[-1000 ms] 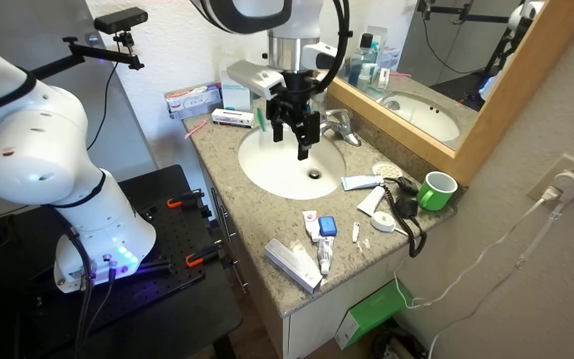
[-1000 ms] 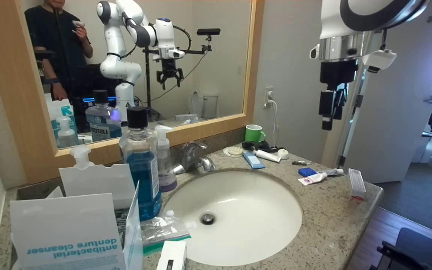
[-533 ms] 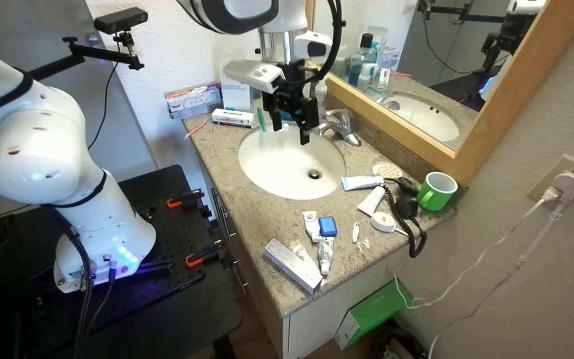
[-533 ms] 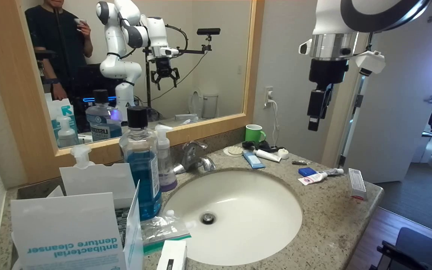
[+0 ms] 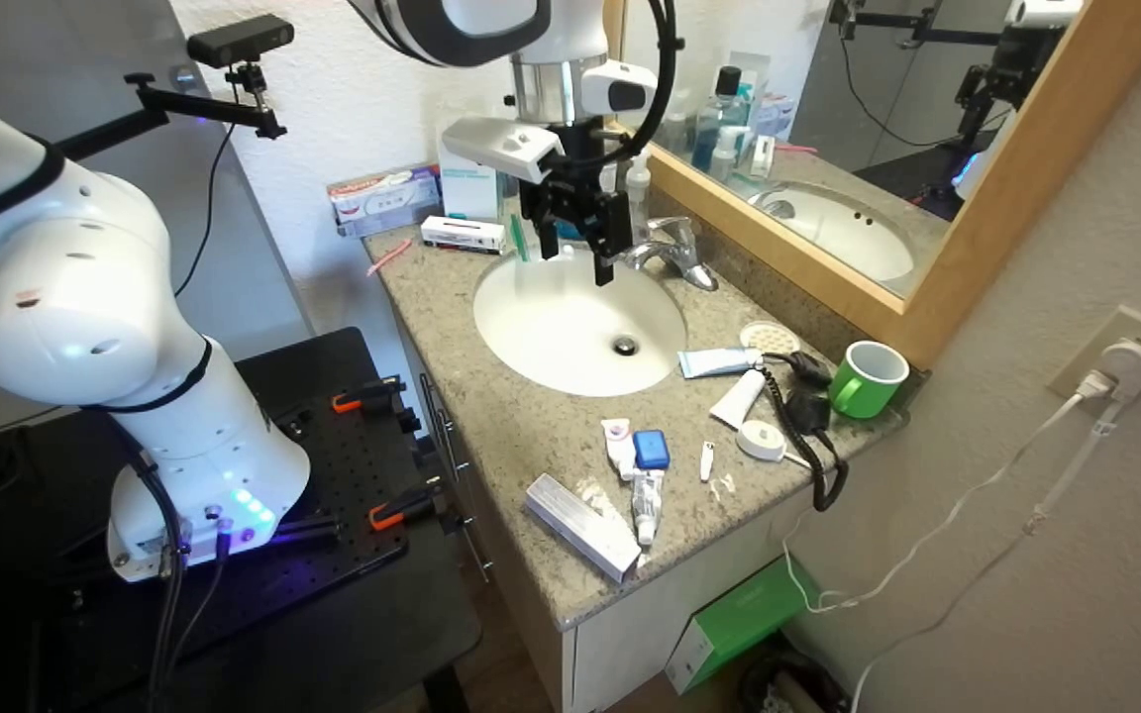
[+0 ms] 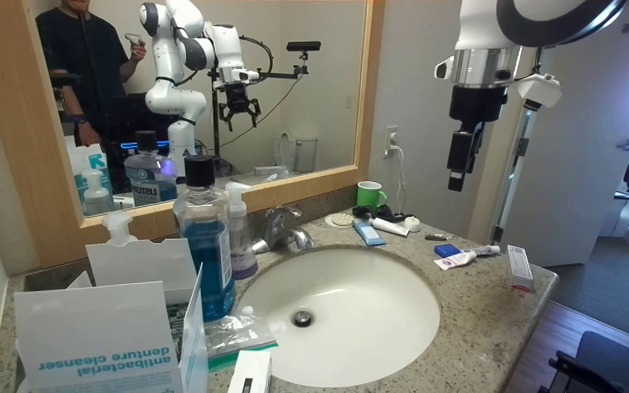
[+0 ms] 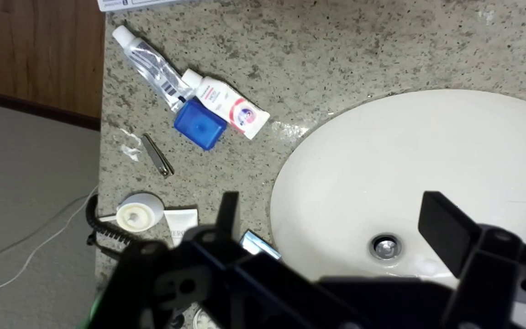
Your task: Push the top of the bottle on the left of the tap
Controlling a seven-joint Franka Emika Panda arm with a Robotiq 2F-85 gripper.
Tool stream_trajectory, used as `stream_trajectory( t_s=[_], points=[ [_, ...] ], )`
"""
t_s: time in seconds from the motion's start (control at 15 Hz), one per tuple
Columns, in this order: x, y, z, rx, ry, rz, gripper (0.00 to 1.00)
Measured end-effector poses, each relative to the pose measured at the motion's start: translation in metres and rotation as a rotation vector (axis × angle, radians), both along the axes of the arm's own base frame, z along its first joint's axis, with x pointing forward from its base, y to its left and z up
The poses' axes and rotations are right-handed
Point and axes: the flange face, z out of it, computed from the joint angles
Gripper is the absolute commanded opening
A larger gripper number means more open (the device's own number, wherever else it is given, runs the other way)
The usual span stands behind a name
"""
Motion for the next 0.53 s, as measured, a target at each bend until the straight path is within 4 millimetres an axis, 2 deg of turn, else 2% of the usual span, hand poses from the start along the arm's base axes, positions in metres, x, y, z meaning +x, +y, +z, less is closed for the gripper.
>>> stream_trajectory(
  t_s=[0.13, 0.53],
  points=[
    [0.005, 0.011, 0.001, 0.005, -0.018, 0.025, 1.00],
    [0.026, 0.061, 0.003, 0.060, -0.084, 0.163, 1.00]
  ],
)
